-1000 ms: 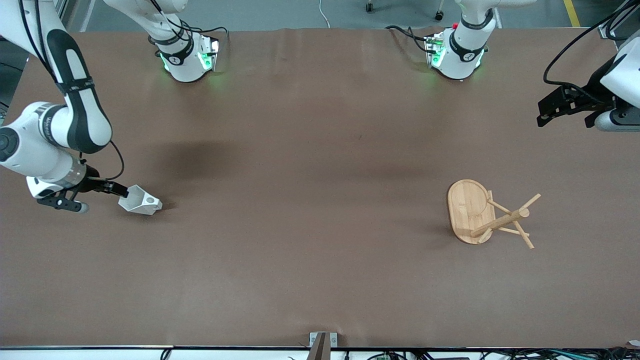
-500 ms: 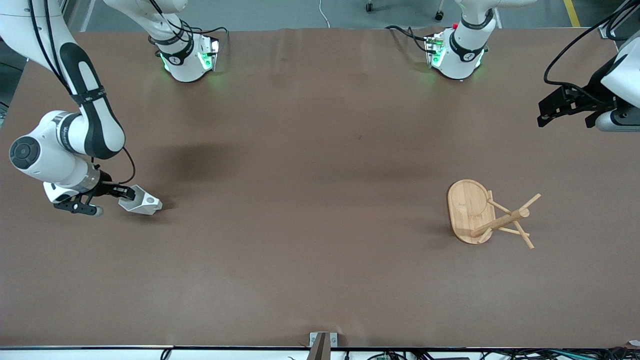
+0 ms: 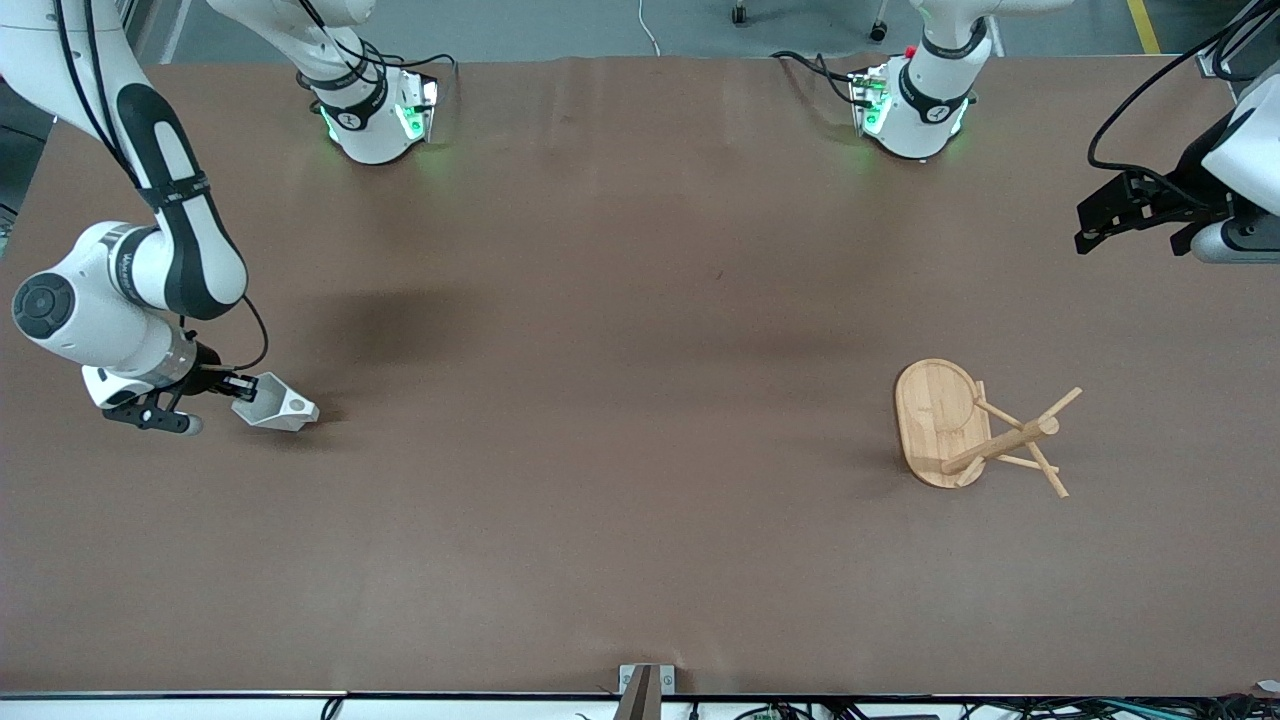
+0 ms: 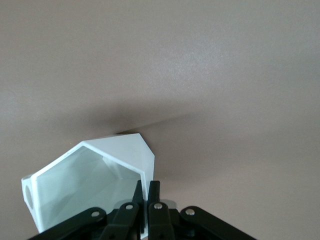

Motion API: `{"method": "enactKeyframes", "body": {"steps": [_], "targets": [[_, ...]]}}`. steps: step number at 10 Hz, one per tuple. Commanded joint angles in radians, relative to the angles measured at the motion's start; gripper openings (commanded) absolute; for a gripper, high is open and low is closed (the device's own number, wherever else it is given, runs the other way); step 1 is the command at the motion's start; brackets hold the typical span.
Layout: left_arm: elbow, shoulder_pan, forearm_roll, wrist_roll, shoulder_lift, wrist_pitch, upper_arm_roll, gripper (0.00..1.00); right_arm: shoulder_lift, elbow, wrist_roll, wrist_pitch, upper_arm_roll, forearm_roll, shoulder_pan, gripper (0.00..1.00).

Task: Hang cup on rack
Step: 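Reach the right gripper down to the white cup and grasp it, then lift the white cup with the right gripper toward the table middle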

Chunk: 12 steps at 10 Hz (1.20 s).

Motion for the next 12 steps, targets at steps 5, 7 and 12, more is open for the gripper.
{"method": "enactKeyframes", "body": {"steps": [5, 7, 12], "targets": [[-0.015, 0.011, -0.012, 0.020, 0.013, 0.008, -0.002, 1.00, -0.026, 0.290, -0.198, -0.438, 0.100, 0.071, 0.013, 0.00], [-0.013, 0.012, -0.013, 0.034, 0.013, 0.008, -0.001, 1.00, -0.044, 0.290, -0.200, -0.534, 0.162, 0.358, 0.016, 0.00], [0.002, 0.006, -0.057, 0.430, 0.013, -0.001, -0.004, 1.00, -0.039, 0.282, -0.195, -0.540, 0.352, 0.955, 0.070, 0.00]]}}
